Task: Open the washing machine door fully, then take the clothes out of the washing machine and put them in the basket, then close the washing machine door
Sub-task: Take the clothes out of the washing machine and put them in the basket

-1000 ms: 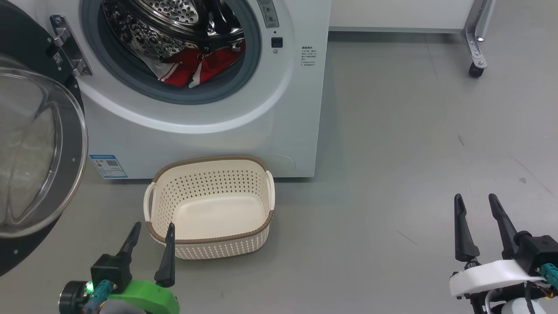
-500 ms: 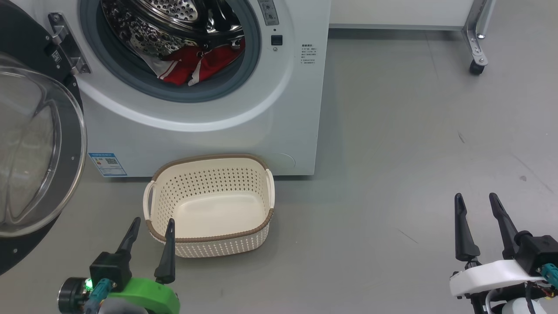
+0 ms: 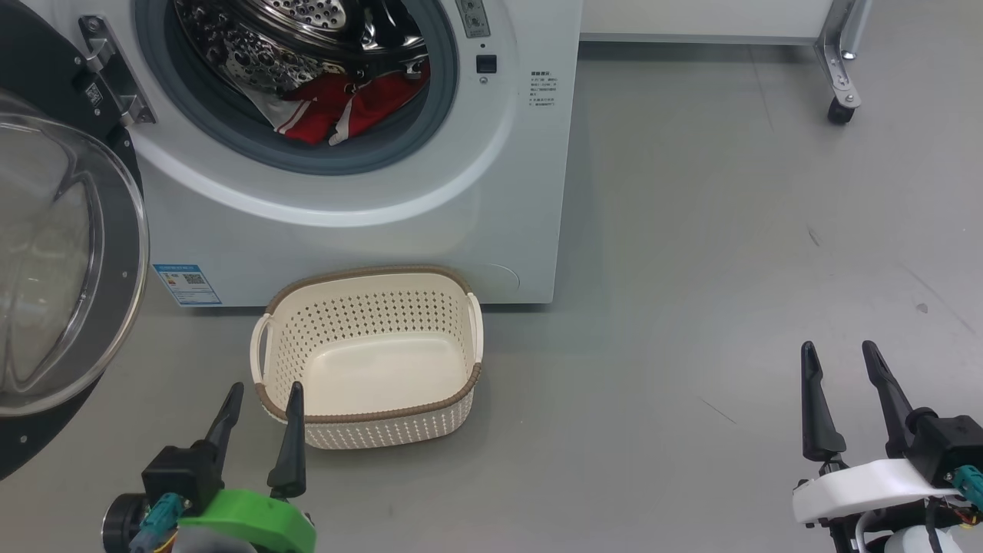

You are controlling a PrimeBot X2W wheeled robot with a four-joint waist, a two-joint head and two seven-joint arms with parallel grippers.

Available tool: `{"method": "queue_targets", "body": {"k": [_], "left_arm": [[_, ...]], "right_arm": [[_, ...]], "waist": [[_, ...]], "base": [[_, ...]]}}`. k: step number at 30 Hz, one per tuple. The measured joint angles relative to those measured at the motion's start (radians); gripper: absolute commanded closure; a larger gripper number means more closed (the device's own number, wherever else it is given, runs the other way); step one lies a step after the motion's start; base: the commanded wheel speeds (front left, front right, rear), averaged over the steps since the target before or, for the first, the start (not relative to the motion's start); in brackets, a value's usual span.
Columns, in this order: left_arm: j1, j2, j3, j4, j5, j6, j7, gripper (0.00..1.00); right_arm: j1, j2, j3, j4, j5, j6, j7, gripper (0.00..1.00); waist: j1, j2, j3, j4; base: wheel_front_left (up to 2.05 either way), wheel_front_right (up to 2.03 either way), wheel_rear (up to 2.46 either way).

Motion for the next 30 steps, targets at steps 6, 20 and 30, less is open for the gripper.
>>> {"method": "queue_targets", "body": {"k": [6, 20, 30], "left_arm": [[0.002, 0.000, 0.001, -0.007, -0.039, -0.007, 0.000, 0.00], [0.008, 0.000, 0.002, -0.014, -0.037, -0.007, 0.000, 0.00], [0.015, 0.000, 0.000, -0.023, -0.031, -0.006, 0.000, 0.00]], "right_arm": [[0.000, 0.002, 0.000, 0.000, -0.002, 0.003, 0.000, 0.00], [0.003, 0.007, 0.000, 0.001, -0.003, 0.010, 0.000, 0.00], [0.010, 0.012, 0.000, 0.005, -0.006, 0.015, 0.000, 0.00]], "waist": [[0.0000, 0.0000, 0.000, 0.001], [0.0000, 0.0000, -0.009, 0.007], [0.0000, 0.0000, -0.009, 0.012]], "base": [[0.20, -0.20, 0.00], [0.60, -0.60, 0.00], [1.10, -1.10, 0.00]]}}
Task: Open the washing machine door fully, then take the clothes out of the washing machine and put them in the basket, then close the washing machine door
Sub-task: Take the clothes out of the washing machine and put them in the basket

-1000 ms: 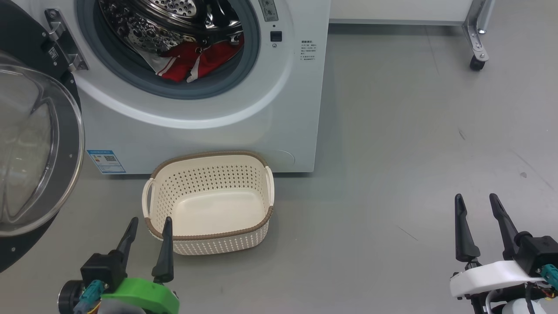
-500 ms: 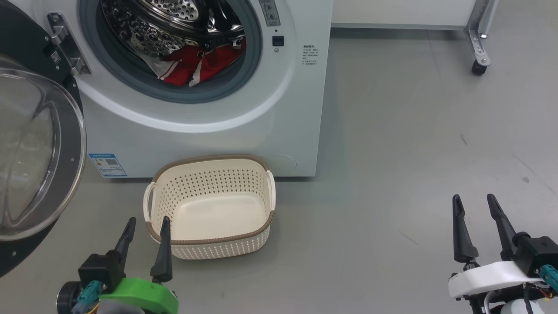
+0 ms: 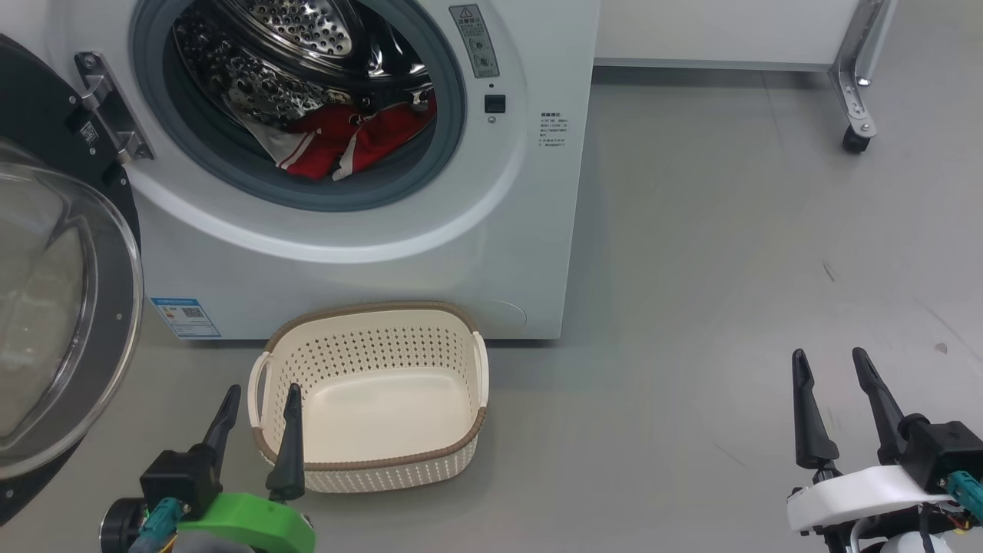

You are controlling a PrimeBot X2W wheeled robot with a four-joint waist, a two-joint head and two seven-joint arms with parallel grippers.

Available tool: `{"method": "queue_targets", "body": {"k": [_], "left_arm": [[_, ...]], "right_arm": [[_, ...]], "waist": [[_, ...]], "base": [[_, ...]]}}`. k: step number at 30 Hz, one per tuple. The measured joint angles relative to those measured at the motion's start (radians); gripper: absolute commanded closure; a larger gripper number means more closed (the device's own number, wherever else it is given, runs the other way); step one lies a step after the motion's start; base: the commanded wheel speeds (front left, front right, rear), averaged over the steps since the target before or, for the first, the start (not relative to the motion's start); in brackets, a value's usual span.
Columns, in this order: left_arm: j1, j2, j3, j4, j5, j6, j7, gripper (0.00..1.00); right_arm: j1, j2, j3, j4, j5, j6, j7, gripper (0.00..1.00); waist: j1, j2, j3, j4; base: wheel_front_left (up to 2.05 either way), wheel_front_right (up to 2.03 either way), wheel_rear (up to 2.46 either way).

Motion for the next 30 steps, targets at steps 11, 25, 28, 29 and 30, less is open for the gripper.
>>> {"method": "queue_targets", "body": {"k": [11, 25, 28, 29, 30], "left_arm": [[0.000, 0.004, -0.007, -0.012, 0.028, 0.010, 0.000, 0.00], [0.000, 0.004, -0.009, -0.016, 0.028, 0.011, 0.000, 0.00], [0.000, 0.004, -0.009, -0.015, 0.025, 0.015, 0.000, 0.00], [0.000, 0.004, -0.009, -0.015, 0.025, 0.015, 0.000, 0.00], [0.000, 0.004, -0.009, -0.015, 0.025, 0.015, 0.000, 0.00]], "right_arm": [[0.000, 0.001, -0.003, 0.003, 0.000, 0.000, 0.000, 0.00], [0.000, 0.005, -0.006, 0.005, -0.001, 0.001, 0.000, 0.00], [0.000, 0.006, -0.007, 0.006, -0.002, 0.001, 0.000, 0.00], [0.000, 0.006, -0.007, 0.006, -0.002, 0.001, 0.000, 0.00], [0.000, 0.007, -0.008, 0.006, -0.002, 0.001, 0.000, 0.00]], "waist": [[0.0000, 0.0000, 0.004, 0.006], [0.0000, 0.0000, 0.011, 0.012], [0.0000, 0.0000, 0.013, 0.013], [0.0000, 0.0000, 0.013, 0.013], [0.0000, 0.0000, 0.013, 0.014]], "base": [[1.33, -1.33, 0.00], [0.89, -0.89, 0.00], [0.54, -0.54, 0.00], [0.46, -0.46, 0.00], [0.42, -0.42, 0.00]]}}
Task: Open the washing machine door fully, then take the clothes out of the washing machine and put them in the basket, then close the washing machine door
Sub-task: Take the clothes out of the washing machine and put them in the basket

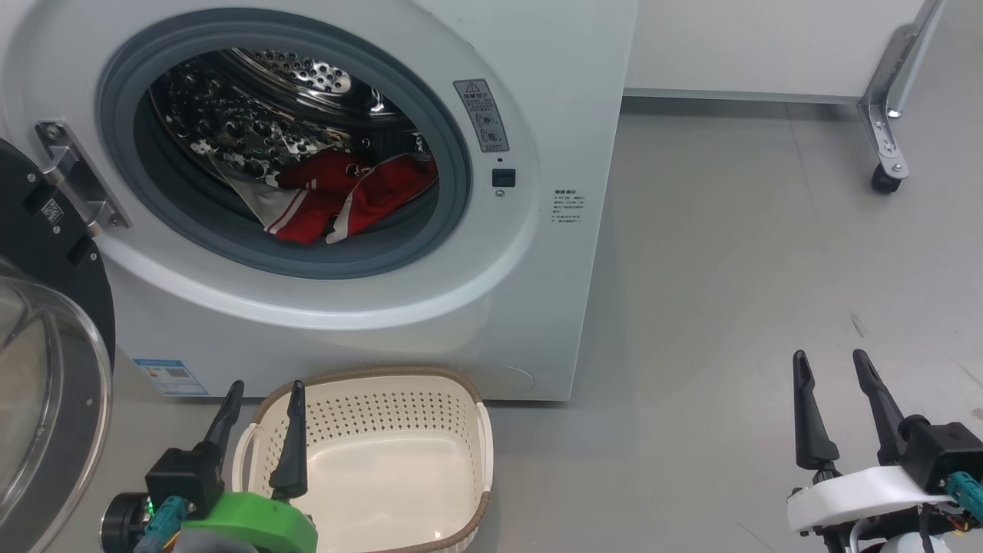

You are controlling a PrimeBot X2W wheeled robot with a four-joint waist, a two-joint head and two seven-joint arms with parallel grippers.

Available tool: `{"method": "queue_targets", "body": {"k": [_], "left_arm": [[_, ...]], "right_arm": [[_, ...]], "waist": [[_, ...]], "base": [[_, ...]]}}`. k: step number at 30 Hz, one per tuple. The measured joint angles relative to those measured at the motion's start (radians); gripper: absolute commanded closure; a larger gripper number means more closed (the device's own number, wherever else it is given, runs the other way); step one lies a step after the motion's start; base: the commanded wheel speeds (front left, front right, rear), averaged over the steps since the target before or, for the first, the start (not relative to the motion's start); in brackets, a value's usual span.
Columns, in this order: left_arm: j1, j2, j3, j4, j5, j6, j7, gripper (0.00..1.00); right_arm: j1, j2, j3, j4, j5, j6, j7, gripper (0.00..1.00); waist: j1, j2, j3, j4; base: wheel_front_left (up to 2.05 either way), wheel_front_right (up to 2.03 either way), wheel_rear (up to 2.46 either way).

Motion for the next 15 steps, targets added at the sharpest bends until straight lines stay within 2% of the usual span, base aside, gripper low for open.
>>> {"method": "queue_targets", "body": {"k": [15], "left_arm": [[0.000, 0.000, -0.005, -0.002, 0.003, 0.004, 0.000, 0.00]], "right_arm": [[0.000, 0.006, -0.007, 0.001, -0.001, 0.000, 0.000, 0.00]], "waist": [[0.0000, 0.0000, 0.004, 0.005]], "base": [[0.12, -0.12, 0.00]]}}
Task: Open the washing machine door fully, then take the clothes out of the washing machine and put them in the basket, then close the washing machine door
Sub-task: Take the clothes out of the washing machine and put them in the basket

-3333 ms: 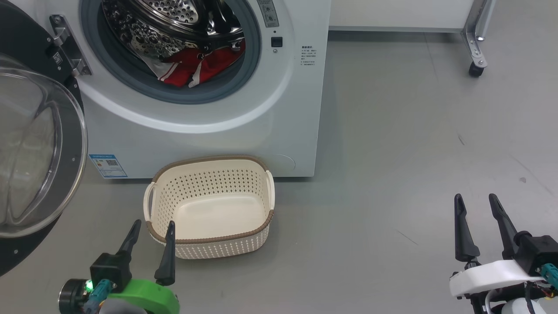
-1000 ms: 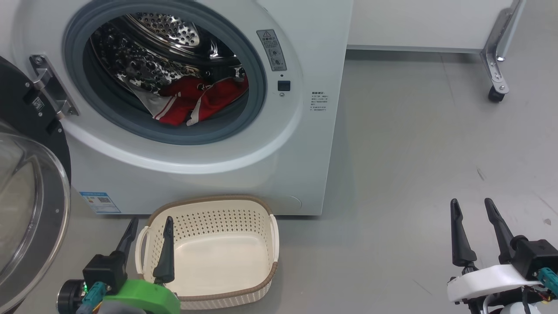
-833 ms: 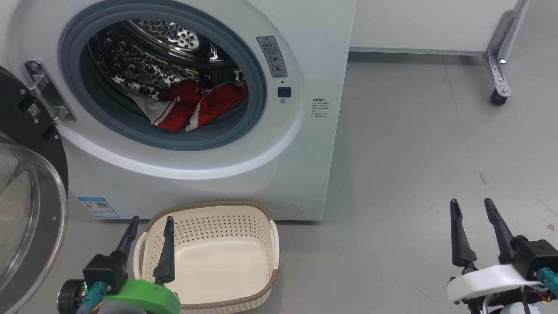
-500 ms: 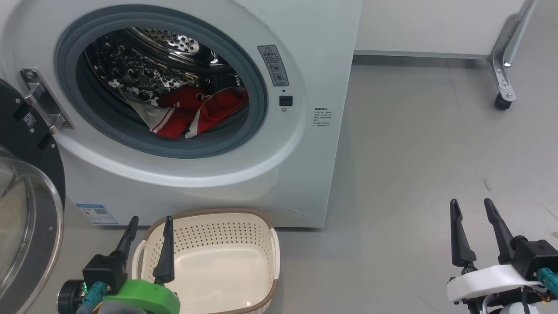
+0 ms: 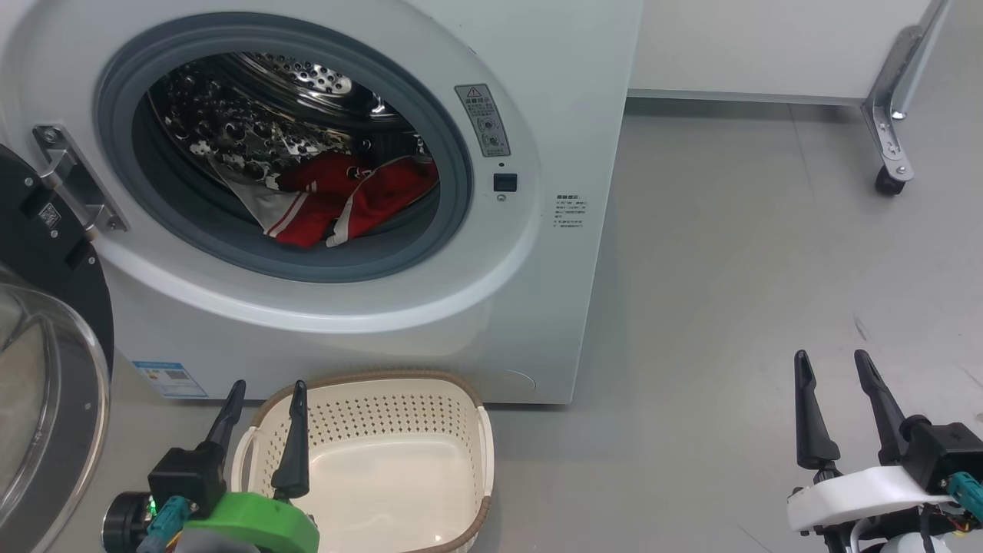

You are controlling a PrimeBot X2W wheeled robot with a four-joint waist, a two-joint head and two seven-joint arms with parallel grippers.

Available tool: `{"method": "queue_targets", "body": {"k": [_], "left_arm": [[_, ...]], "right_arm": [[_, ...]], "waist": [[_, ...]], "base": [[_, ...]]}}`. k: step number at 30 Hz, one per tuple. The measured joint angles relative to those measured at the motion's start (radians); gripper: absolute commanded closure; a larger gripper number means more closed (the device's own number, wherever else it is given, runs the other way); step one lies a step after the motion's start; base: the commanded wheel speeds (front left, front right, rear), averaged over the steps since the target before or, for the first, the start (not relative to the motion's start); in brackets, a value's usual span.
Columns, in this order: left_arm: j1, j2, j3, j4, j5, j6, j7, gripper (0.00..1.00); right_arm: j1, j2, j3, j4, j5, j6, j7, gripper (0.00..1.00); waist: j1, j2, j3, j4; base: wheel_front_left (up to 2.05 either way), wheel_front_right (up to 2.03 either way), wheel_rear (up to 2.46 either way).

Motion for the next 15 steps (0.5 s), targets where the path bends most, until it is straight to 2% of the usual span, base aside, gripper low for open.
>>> {"method": "queue_targets", "body": {"k": [15], "left_arm": [[0.000, 0.000, -0.006, 0.000, 0.000, 0.007, 0.000, 0.00]], "right_arm": [[0.000, 0.003, -0.001, 0.000, -0.001, 0.008, 0.000, 0.00]], "waist": [[0.0000, 0.0000, 0.005, 0.000]], "base": [[0.00, 0.00, 0.00]]}}
